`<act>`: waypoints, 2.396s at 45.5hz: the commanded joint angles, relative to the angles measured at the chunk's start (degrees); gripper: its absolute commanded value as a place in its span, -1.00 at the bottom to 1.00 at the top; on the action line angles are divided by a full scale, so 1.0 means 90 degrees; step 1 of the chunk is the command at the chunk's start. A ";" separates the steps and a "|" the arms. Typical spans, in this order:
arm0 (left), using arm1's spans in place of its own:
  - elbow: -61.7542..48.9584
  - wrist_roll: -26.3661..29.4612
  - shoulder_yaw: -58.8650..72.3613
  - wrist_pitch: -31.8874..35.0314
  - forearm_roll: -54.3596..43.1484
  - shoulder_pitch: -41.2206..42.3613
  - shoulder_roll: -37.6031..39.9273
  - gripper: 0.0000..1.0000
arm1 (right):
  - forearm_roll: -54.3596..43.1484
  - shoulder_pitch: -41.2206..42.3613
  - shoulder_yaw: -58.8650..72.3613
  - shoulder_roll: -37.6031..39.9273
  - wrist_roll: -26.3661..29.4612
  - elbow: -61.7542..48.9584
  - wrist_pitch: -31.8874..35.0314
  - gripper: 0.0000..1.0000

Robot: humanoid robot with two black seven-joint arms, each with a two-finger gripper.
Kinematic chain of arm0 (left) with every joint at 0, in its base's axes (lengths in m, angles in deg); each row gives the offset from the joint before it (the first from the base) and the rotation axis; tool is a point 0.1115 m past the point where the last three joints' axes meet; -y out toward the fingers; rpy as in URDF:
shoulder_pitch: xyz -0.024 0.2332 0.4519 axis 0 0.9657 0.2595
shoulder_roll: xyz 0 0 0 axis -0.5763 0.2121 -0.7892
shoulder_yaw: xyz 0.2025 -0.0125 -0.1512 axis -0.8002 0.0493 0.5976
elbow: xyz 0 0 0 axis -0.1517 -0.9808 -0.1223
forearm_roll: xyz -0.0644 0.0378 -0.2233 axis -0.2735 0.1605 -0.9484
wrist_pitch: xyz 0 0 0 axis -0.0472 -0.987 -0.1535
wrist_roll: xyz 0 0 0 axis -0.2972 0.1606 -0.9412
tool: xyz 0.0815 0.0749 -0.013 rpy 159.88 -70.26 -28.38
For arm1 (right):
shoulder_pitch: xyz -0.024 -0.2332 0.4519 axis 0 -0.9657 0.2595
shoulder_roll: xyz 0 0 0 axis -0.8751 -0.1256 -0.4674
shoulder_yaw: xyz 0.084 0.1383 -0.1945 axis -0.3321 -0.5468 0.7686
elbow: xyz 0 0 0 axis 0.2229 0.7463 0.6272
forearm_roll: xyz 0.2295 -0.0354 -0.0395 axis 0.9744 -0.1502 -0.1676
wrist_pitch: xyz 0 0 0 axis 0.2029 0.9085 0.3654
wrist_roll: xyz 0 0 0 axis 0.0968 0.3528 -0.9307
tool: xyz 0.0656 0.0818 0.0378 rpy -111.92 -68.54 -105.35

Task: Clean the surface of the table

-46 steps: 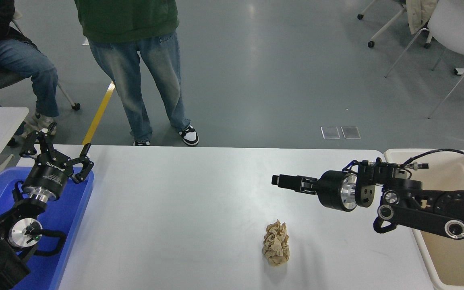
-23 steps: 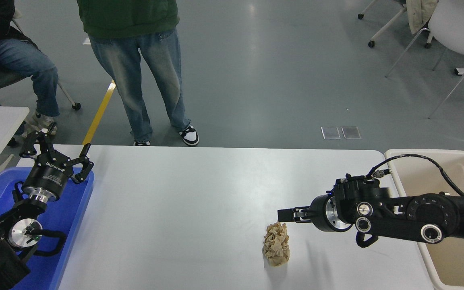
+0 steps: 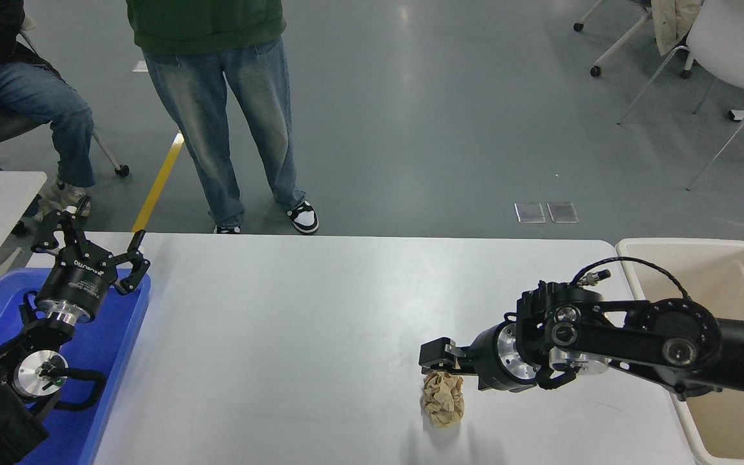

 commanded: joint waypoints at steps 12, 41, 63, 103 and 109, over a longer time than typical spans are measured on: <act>0.0004 -0.0002 0.0000 -0.0002 0.0000 0.0000 0.0000 1.00 | -0.1640 -0.0551 -0.0132 -0.0403 -0.0014 -0.0613 -0.0056 1.00; -0.0006 -0.0002 0.0000 -0.0002 0.0000 0.0000 0.0000 1.00 | -0.1876 -0.0932 -0.0386 -0.0861 -0.0014 -0.1023 -0.0037 1.00; 0.0004 -0.0002 0.0000 -0.0002 0.0000 0.0000 0.0000 1.00 | -0.2393 -0.0981 -0.0230 -0.0862 -0.0043 -0.1209 -0.0037 1.00; 0.0004 -0.0002 0.0000 -0.0002 0.0000 0.0000 0.0000 1.00 | -0.2774 -0.1157 -0.0220 -0.0959 -0.0121 -0.1151 0.0129 0.94; -0.0006 -0.0002 0.0000 -0.0002 0.0000 0.0000 0.0000 1.00 | -0.2843 -0.1176 -0.0230 -0.1067 -0.0102 -0.1190 0.0061 0.53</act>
